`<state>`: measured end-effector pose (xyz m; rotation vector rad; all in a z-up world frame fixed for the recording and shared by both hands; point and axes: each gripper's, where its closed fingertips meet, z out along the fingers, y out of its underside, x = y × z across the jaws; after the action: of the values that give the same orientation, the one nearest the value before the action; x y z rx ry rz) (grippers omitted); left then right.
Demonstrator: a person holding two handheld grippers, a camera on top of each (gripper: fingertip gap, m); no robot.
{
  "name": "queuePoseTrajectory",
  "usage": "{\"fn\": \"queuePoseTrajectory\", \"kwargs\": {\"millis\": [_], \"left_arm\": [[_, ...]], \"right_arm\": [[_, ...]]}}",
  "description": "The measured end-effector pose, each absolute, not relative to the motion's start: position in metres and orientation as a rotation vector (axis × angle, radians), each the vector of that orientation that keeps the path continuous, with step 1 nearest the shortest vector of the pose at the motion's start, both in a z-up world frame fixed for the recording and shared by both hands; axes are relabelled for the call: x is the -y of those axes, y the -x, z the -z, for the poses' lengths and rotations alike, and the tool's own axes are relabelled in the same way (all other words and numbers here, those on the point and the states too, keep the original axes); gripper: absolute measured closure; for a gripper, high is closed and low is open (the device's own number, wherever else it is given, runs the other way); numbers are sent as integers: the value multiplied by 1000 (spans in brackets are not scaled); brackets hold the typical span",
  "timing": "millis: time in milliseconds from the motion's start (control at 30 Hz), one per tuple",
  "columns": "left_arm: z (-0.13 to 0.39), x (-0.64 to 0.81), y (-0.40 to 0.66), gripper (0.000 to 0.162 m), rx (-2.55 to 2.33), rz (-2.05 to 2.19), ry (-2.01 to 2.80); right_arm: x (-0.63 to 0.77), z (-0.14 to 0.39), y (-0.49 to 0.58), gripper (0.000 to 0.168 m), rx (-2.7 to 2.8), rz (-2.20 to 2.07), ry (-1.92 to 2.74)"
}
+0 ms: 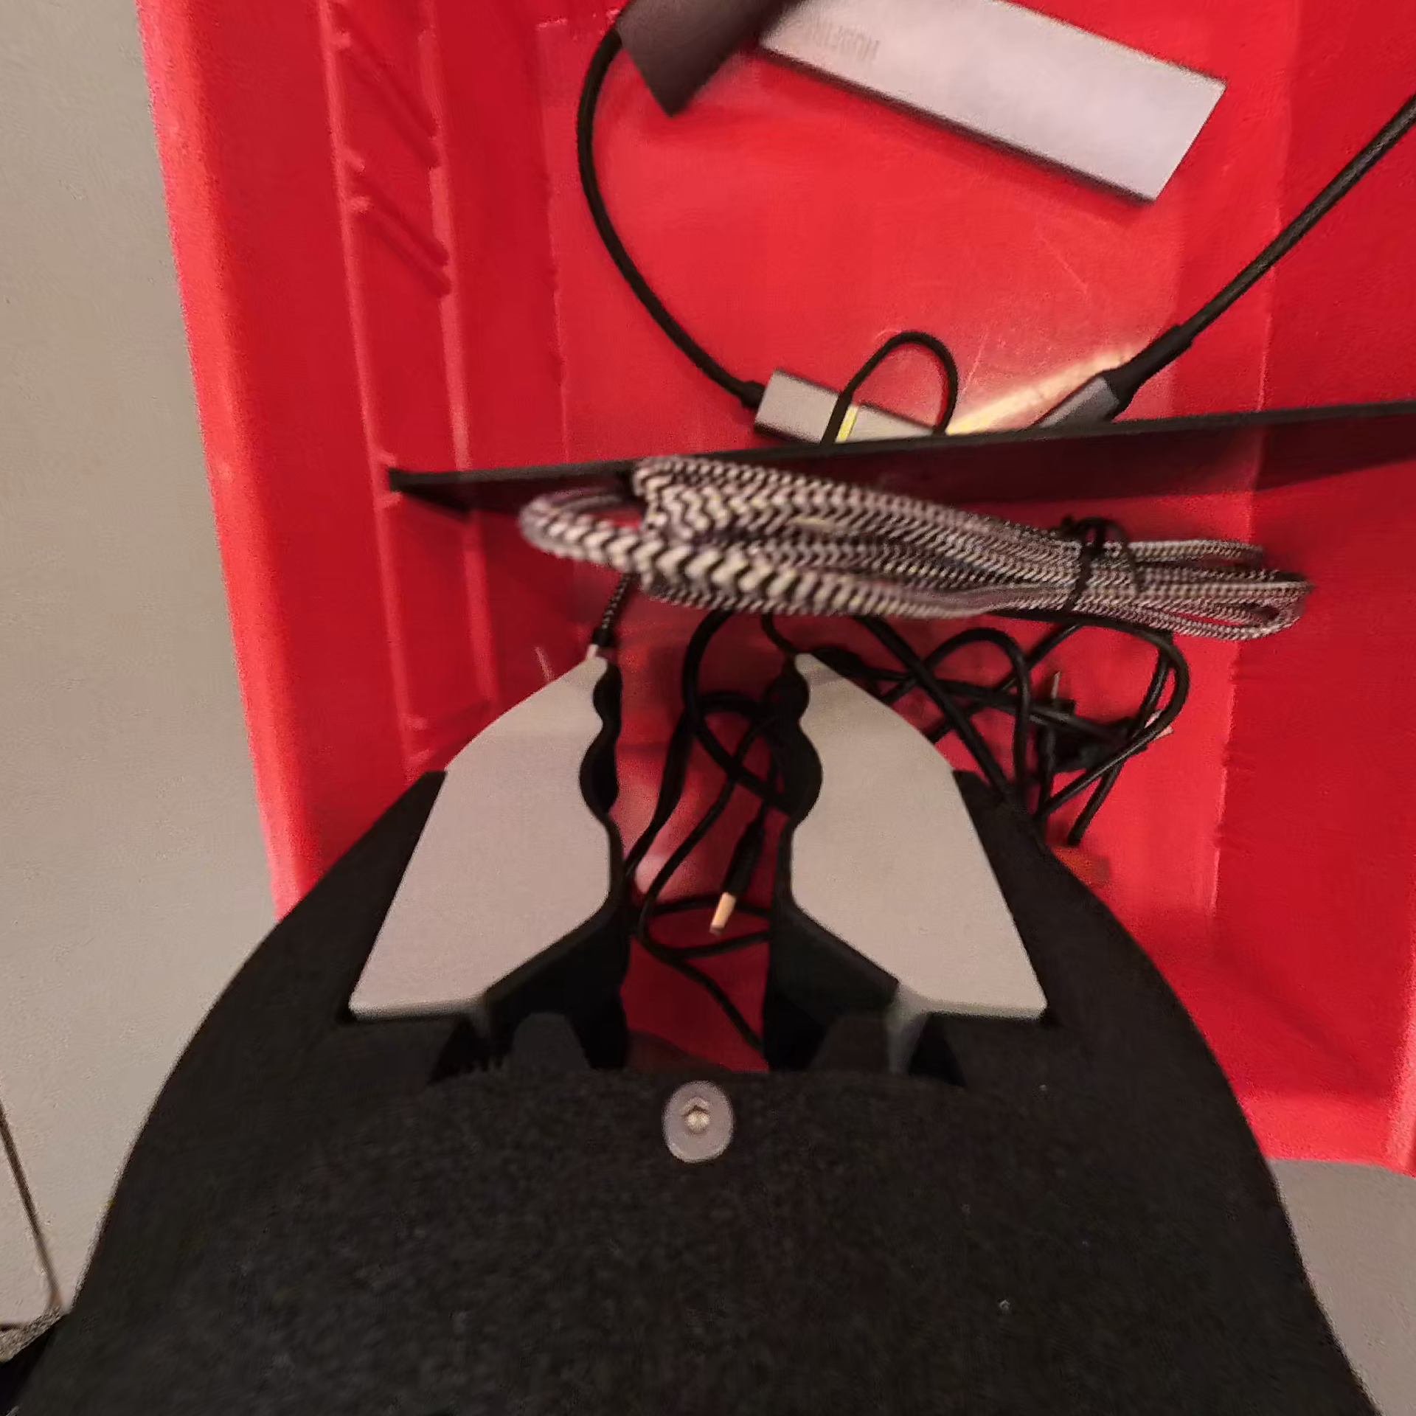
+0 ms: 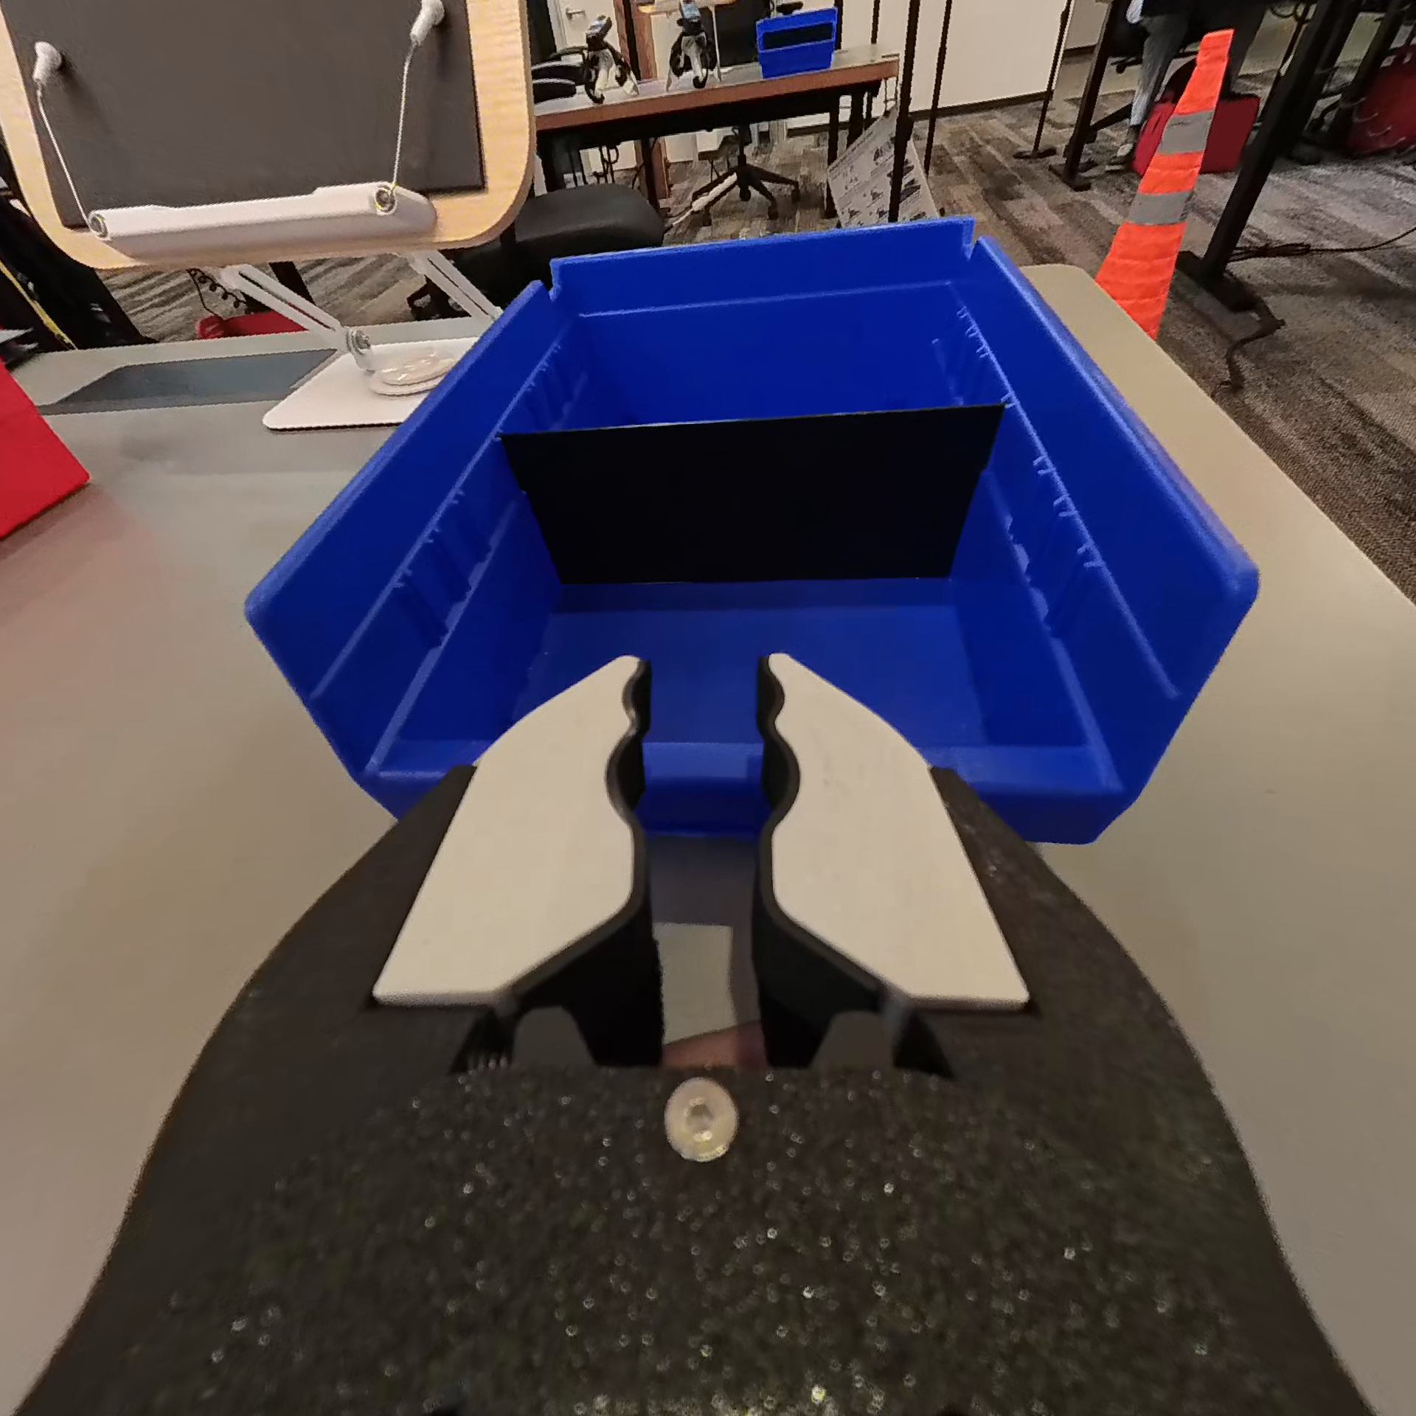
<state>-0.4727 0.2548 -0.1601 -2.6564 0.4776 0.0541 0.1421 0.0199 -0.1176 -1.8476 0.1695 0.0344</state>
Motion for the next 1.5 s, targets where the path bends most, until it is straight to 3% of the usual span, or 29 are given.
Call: {"fn": "queuePoseTrajectory", "kwargs": {"millis": [233,300,333,500,733,900,1167,1267,1500], "left_arm": [[177,-256,483,124,-440,-186,2707],[181,-256,484,139,-424,-190,2714],[181,-257,484,157,-411,-188,2706],[160,-253,483,158,-369,-121,2624],[81,-237,505,159,-280,-202,2347],[13,-224,489,159,-222,-27,2035],[-94,-189,343,159,-628,262,1655],[-68,-170,263,159,-772,442,1741],[105,-151,176,159,-607,605,2208]], "right_arm": [[-22,121,-142,143,-161,-49,1860],[-23,122,-140,143,-157,-62,1866],[-23,122,-139,143,-154,-64,1869],[-24,123,-138,143,-141,-51,1877],[-24,121,-138,143,-145,-58,1870],[-23,117,-136,143,-141,-54,1851],[-22,102,-121,143,-106,-105,1786],[-20,98,-115,143,-80,-100,1771],[-13,67,-84,143,2,-175,1638]]}}
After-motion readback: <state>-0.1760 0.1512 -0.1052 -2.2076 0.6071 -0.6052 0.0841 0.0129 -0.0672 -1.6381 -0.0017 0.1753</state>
